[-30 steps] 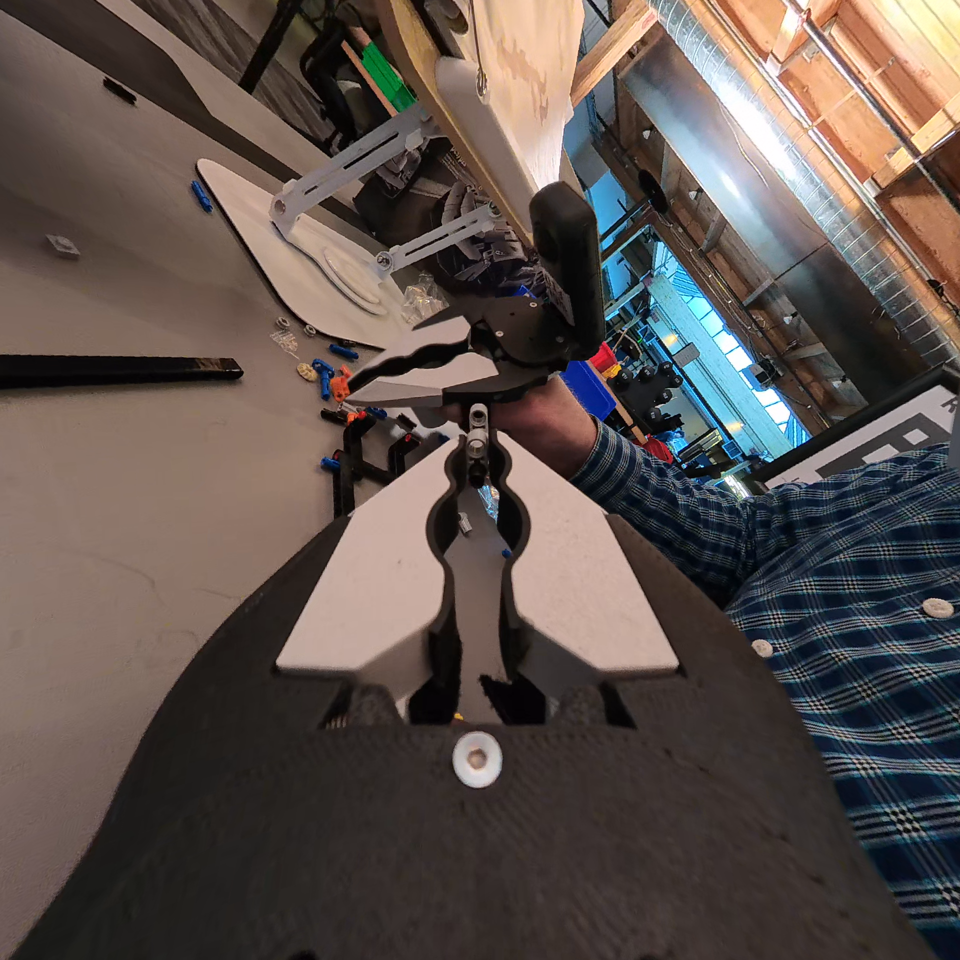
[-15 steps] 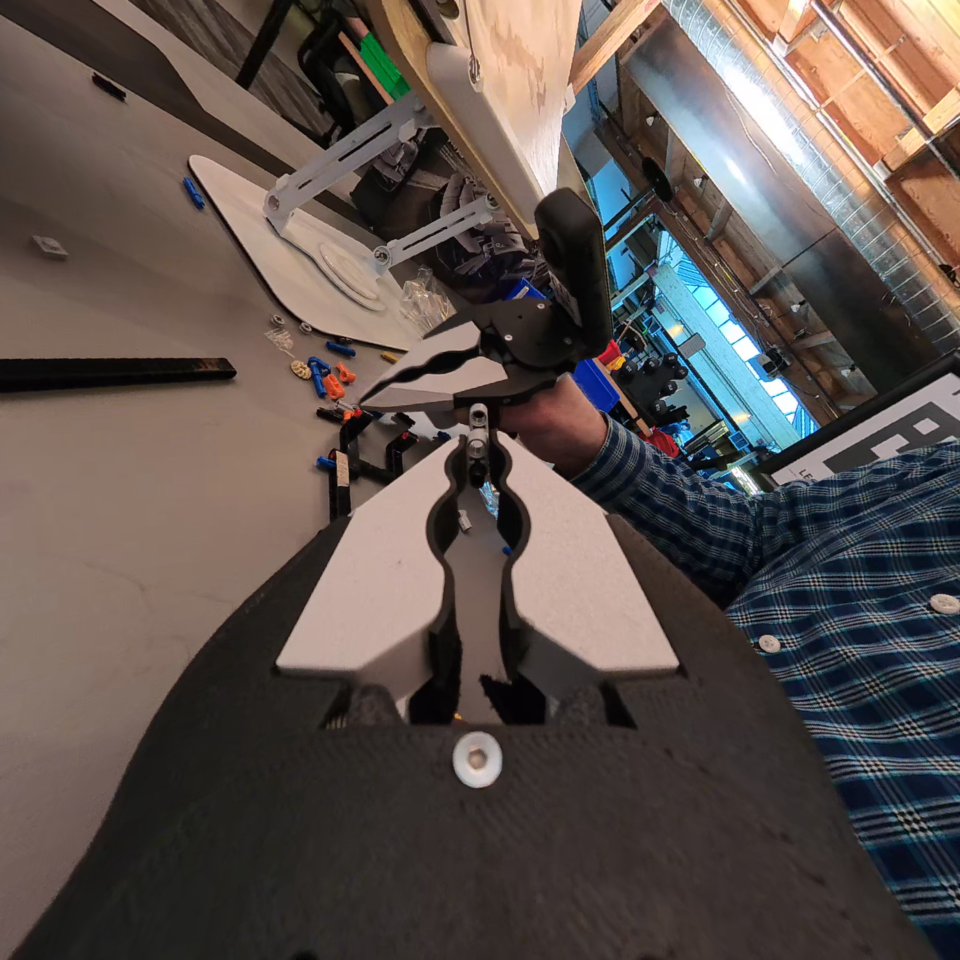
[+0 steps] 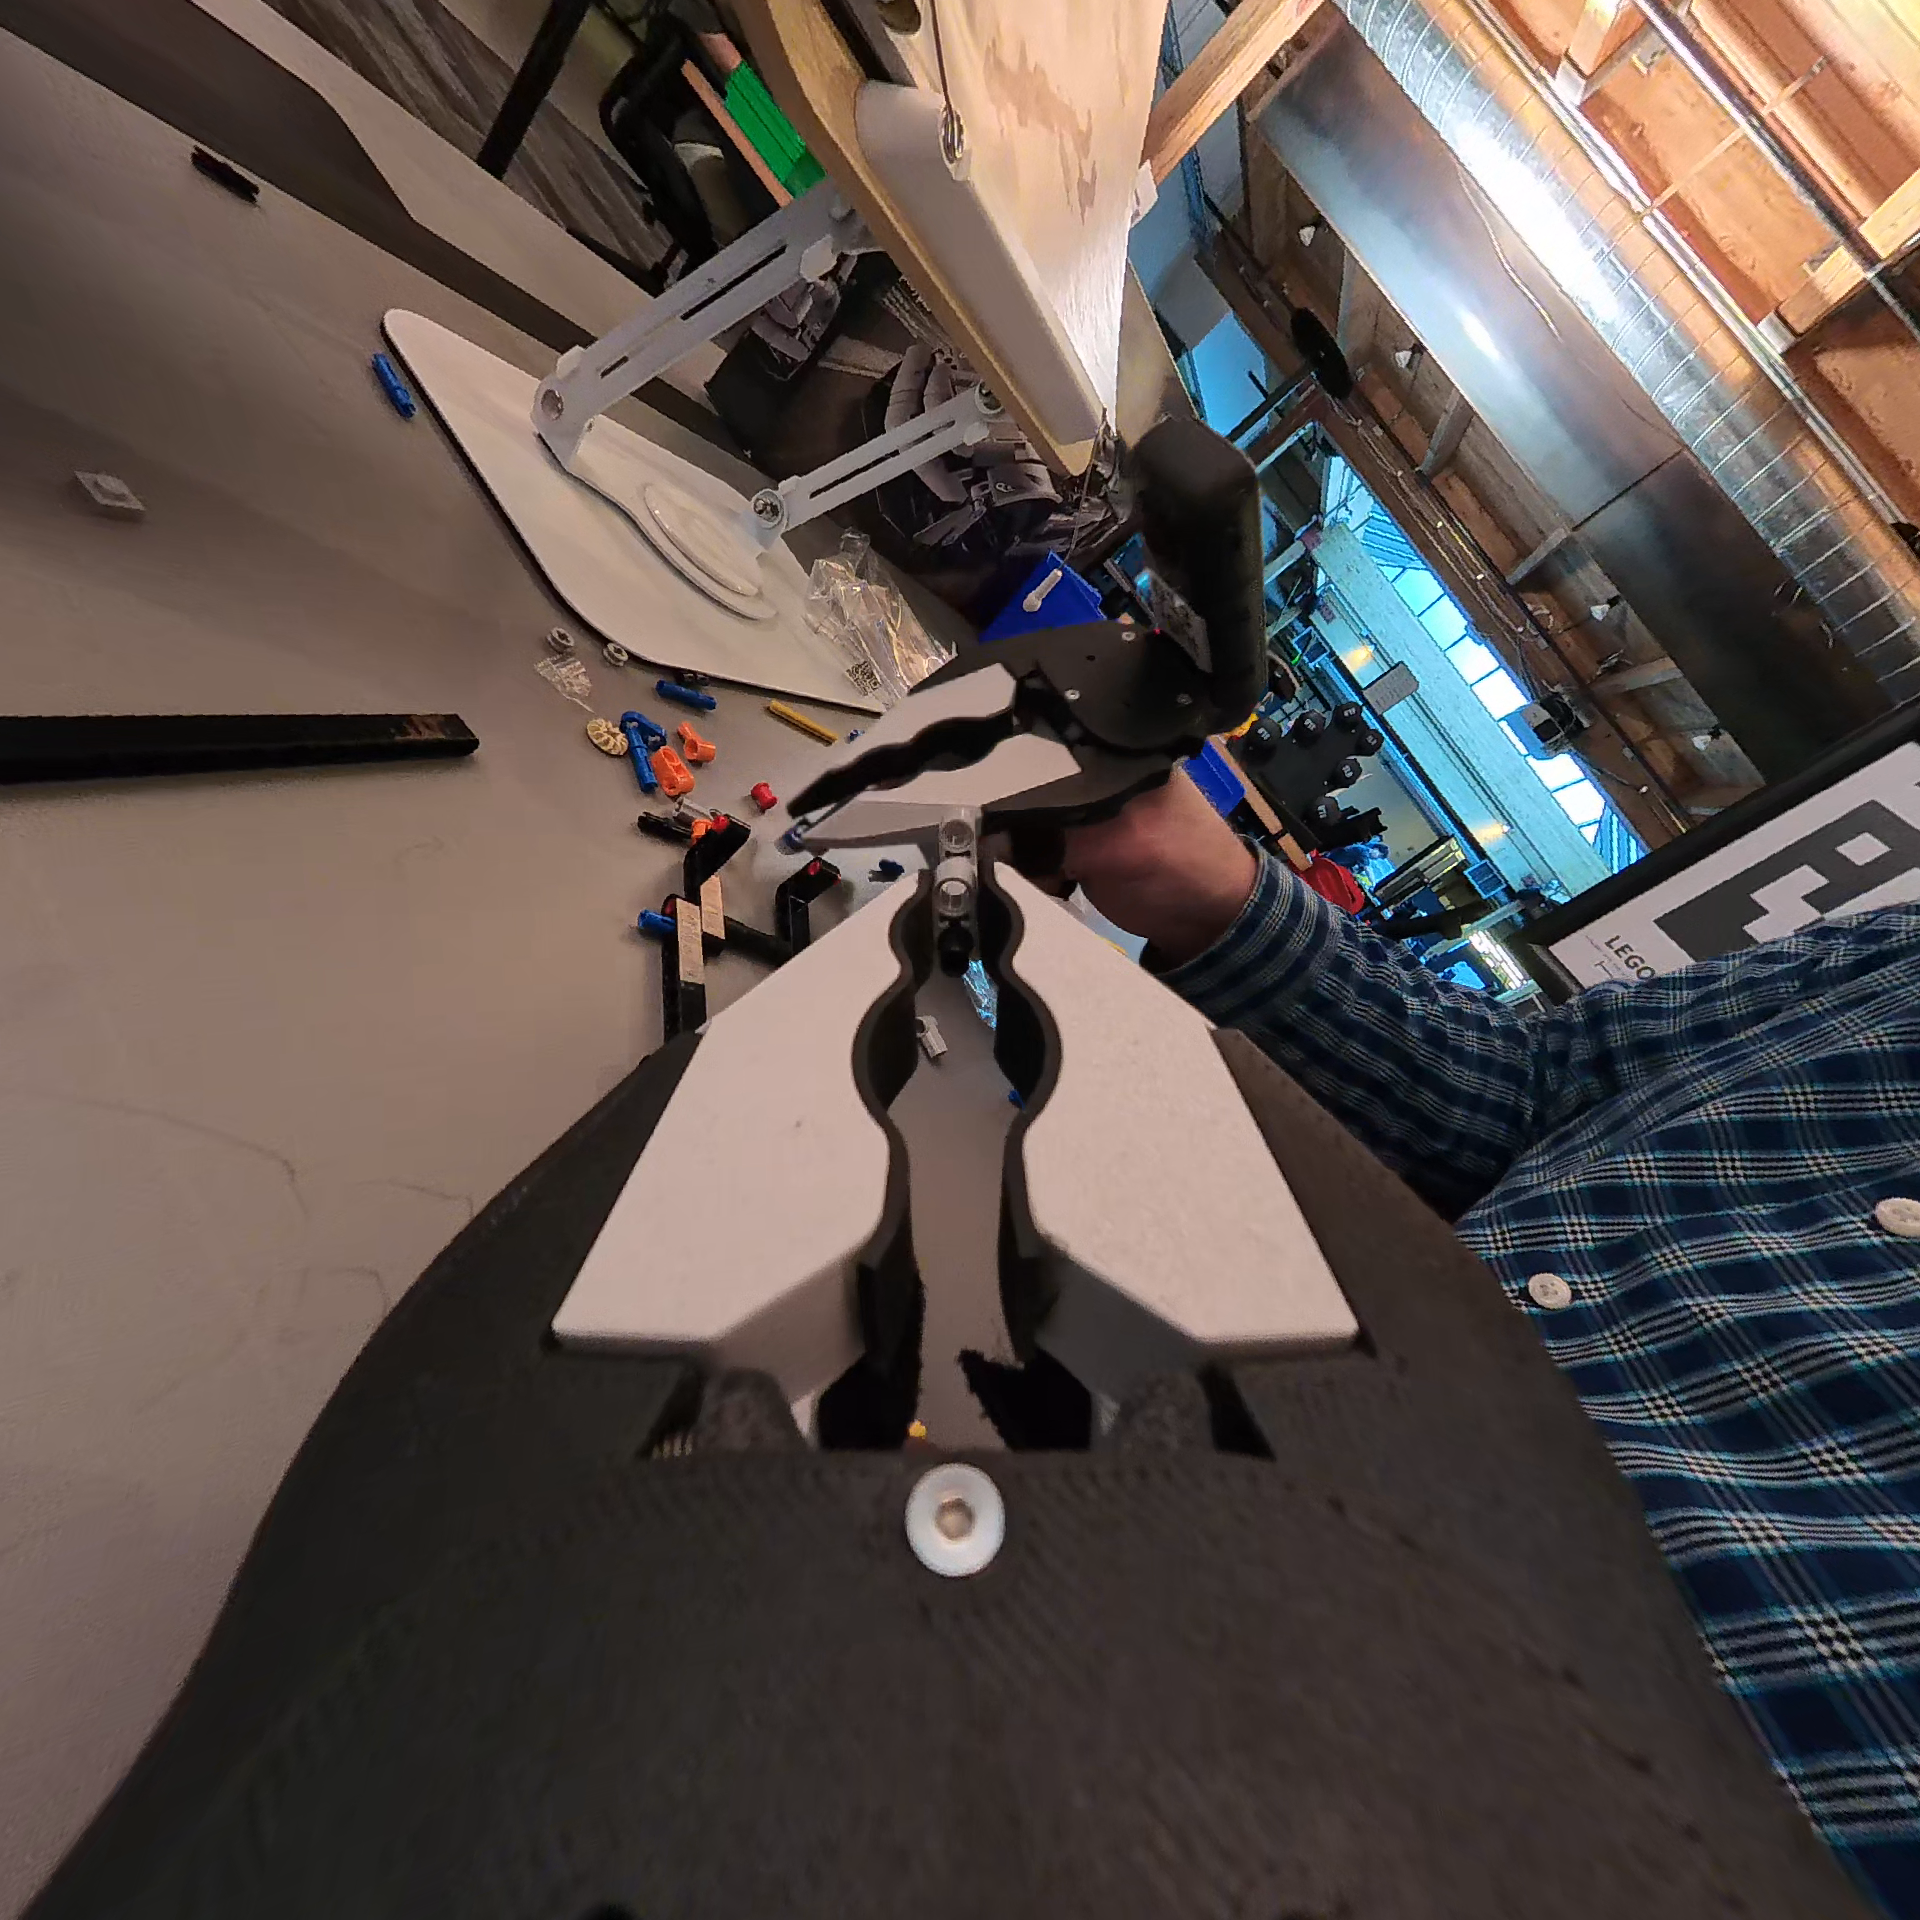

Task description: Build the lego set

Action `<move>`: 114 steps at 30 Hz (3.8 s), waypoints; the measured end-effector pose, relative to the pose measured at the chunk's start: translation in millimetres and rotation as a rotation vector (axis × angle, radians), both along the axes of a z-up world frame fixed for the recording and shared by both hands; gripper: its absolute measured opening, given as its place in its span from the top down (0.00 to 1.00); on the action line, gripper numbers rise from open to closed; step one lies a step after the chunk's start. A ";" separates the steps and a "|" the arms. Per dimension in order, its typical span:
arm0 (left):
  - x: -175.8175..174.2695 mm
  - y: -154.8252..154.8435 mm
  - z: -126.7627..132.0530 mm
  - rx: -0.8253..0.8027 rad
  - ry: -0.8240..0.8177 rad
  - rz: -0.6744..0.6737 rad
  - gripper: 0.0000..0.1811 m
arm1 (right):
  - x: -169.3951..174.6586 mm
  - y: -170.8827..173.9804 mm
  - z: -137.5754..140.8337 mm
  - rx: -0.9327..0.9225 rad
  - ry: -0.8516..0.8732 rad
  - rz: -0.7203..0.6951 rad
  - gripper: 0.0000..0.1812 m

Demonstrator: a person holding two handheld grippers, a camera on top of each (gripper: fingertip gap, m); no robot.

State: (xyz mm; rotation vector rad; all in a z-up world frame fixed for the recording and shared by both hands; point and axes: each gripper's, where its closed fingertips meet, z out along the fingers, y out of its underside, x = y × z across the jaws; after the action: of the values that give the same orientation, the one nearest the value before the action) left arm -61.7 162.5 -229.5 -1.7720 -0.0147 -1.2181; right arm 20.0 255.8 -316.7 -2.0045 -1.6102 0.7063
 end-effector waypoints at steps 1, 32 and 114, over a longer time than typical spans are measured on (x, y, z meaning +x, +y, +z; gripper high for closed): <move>-0.6 0.3 0.7 0.001 -0.002 0.002 0.97 | 1.4 1.7 3.0 0.004 0.008 -0.008 0.94; -9.4 -0.2 4.2 0.010 -0.049 0.011 0.97 | -20.0 29.7 -5.4 0.129 -0.031 -0.124 0.93; 53.4 -47.1 25.8 0.261 0.213 -0.366 0.97 | -12.7 -134.8 105.1 -0.232 0.382 0.471 0.97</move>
State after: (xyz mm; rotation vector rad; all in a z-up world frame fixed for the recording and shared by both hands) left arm -8.3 115.4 -203.7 -1.7066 0.5890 -1.2126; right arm 7.3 121.0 -211.5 -1.5035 -1.8317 1.4121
